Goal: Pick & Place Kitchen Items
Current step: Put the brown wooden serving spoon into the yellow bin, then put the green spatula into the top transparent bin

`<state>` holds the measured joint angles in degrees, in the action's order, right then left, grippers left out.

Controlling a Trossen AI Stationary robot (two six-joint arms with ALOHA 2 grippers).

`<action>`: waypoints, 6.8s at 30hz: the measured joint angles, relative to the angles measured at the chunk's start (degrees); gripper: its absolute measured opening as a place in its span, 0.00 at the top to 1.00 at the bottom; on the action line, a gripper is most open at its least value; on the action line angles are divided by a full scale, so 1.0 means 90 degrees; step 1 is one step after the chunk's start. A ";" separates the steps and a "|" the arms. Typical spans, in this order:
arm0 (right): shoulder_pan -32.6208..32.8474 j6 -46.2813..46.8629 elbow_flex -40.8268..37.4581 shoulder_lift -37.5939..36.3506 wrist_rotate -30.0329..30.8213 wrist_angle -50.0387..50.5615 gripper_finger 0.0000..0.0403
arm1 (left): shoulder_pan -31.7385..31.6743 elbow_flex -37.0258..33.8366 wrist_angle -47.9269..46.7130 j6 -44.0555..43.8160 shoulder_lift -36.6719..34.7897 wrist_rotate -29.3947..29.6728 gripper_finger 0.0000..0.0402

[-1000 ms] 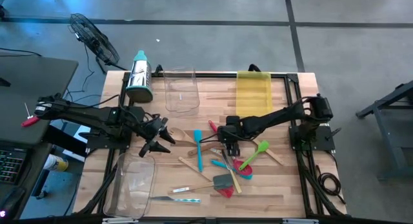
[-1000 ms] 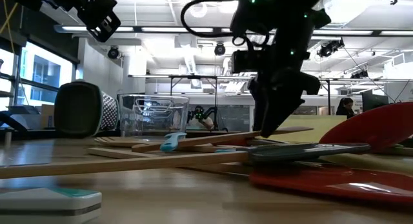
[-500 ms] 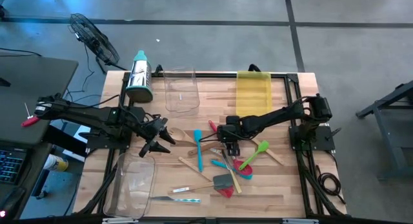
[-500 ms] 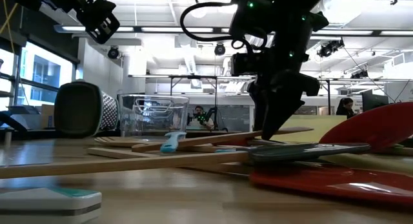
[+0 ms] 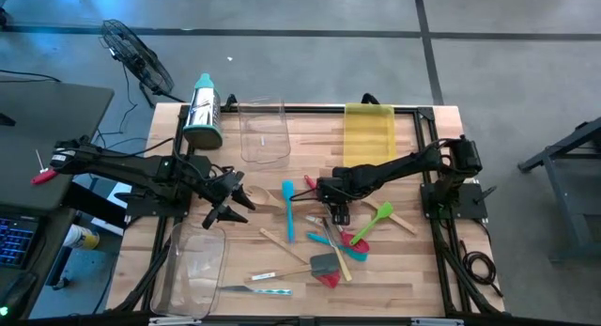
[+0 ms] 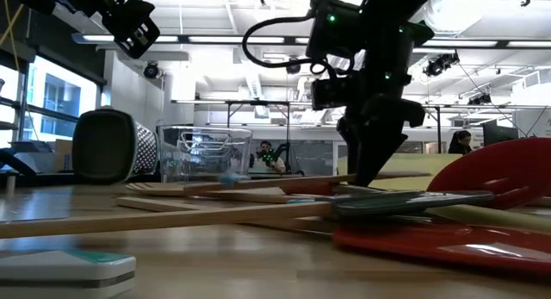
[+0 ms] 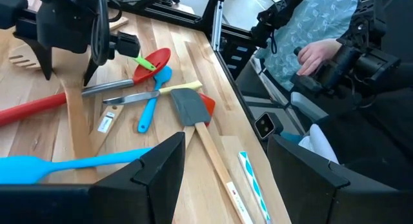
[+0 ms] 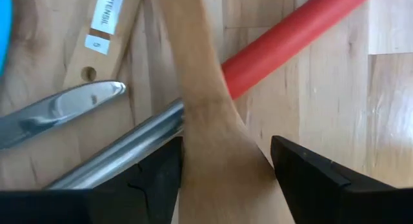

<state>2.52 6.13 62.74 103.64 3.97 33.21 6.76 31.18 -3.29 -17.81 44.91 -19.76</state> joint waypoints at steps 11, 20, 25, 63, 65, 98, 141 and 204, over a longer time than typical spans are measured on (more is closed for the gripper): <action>-0.0003 -0.0005 0.0010 -0.0017 -0.0080 0.0046 0.69 | 0.0000 0.0000 0.0005 -0.0001 -0.0001 -0.0001 0.46; 0.0010 0.0043 0.0017 -0.0032 -0.0153 0.0049 0.95 | 0.0000 0.0000 0.0005 -0.0002 -0.0001 -0.0001 0.46; 0.0012 0.0044 0.0015 -0.0030 -0.0137 0.0059 0.95 | 0.0000 0.0000 0.0012 -0.0001 -0.0001 -0.0001 0.46; 0.2547 -0.0551 0.2651 -0.0539 0.1818 0.0257 0.95 | 0.0002 0.0000 -0.0344 0.0001 -0.0001 0.0169 0.46; 0.2767 -0.0550 0.2667 -0.0805 0.2497 0.0277 0.95 | 0.0000 0.0000 -0.0358 0.0001 -0.0001 0.0169 0.46; -0.1630 0.3982 0.1082 -0.3034 0.3719 0.4013 0.95 | 0.0002 0.0000 -0.0370 0.0166 -0.0001 0.0288 0.46; -0.3592 0.2655 -0.2176 -0.3031 0.1768 0.0097 0.95 | 0.0002 0.0001 -0.0389 0.0474 0.0000 0.0597 0.46; -0.0990 0.2505 -0.2103 -0.5222 -0.3500 -0.2060 0.44 | 0.0000 0.0002 -0.0520 0.0641 0.0000 0.0604 0.46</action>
<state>-6.38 28.67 43.81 56.64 -27.53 14.67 6.76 31.20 -7.97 -12.04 44.92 -14.33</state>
